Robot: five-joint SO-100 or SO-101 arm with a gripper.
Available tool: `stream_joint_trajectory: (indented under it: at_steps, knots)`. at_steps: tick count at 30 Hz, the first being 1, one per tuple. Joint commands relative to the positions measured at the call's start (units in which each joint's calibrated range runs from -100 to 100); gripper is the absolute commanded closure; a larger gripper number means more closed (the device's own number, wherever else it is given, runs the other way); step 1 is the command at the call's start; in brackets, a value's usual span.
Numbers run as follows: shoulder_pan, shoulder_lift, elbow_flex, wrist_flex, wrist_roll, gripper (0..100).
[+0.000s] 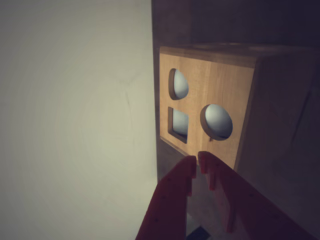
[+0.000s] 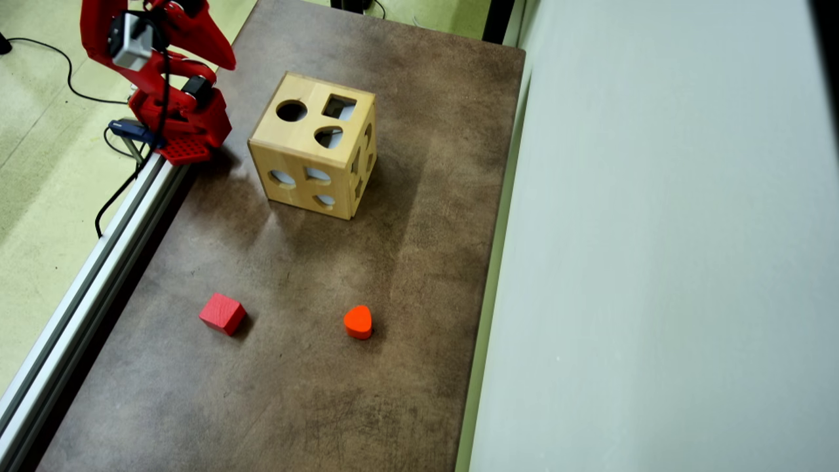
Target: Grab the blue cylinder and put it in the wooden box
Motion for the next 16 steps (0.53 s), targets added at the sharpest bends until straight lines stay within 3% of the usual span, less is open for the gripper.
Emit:
stream_joint_trajectory:
  at_steps: [1,5,16]
  knots:
    - [3.07,-5.39,0.30,-0.15,0.20,99]
    - [7.68,-9.21,0.30,-0.15,0.49,99]
    - [6.86,-16.77,0.12,-0.31,0.93,99]
